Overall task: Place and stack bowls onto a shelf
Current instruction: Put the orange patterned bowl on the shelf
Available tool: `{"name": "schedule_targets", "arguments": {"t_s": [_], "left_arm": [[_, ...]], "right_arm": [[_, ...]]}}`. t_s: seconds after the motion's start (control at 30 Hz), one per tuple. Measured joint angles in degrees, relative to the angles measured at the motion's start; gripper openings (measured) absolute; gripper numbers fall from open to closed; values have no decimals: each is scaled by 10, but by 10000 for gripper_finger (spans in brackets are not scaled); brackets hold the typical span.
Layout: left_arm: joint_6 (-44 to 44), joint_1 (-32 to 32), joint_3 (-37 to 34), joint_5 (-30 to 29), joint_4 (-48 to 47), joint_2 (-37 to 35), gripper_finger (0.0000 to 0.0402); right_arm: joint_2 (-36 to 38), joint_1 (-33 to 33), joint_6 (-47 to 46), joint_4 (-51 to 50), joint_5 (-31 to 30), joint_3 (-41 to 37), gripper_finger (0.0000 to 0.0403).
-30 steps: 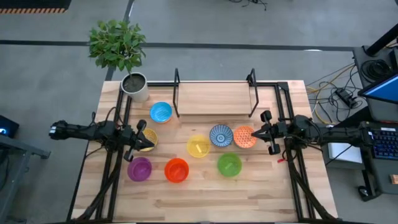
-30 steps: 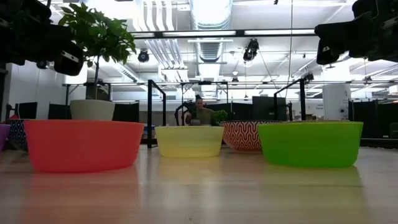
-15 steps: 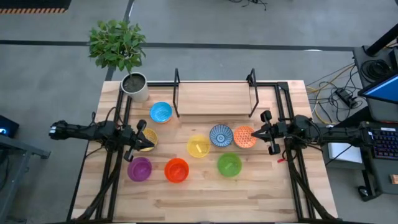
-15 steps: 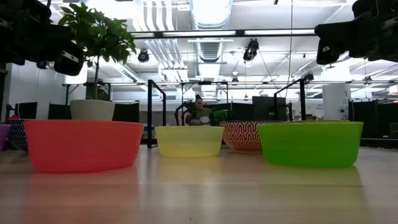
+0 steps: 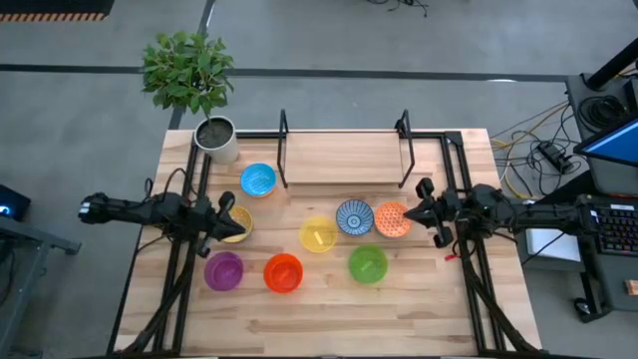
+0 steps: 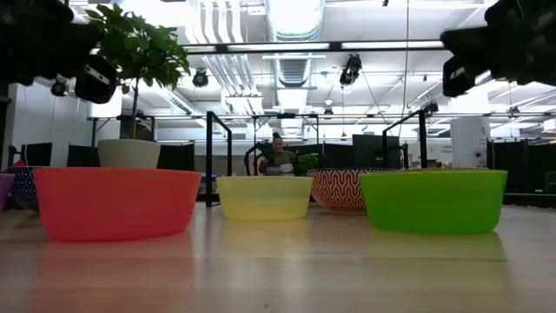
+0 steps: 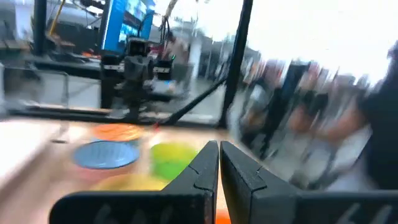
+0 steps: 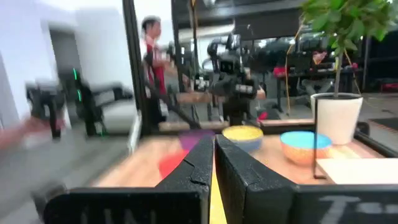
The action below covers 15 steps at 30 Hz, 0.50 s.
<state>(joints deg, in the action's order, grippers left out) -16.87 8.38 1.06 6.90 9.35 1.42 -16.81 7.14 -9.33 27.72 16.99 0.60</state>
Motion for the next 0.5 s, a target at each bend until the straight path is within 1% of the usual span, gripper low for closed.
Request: {"name": "schedule_targets", "arguments": {"t_s": [0.03, 0.07, 0.1, 0.2, 0.27, 0.3, 0.37, 0.43, 0.5], "left_arm": [[-55, 1, 0, 0, 18, 2, 0], [-86, 1, 1, 0, 31, 4, 0], [-95, 1, 1, 0, 43, 5, 0], [-63, 1, 1, -1, 93, 16, 0], [-36, 1, 1, -3, 124, 28, 0], [-25, 1, 1, -3, 137, 36, 0], [-1, 1, 1, -3, 162, 50, 0], [6, 1, 1, -4, 185, 68, 0], [3, 1, 0, -4, 204, 86, 0]], "right_arm": [[-2, 0, -22, 15, -7, 1, 9], [-5, 0, -38, 19, -6, 3, 9], [-8, -5, -49, 15, -1, 8, 9], [-29, -25, -59, 16, 8, 37, 9], [-53, -42, -58, 17, -6, 67, 9], [-68, -51, -59, 16, -26, 85, 9], [-105, -66, -64, 1, -83, 123, 9], [-142, -71, -74, -32, -138, 167, 9], [-178, -71, -89, -82, -163, 217, 9]]}}
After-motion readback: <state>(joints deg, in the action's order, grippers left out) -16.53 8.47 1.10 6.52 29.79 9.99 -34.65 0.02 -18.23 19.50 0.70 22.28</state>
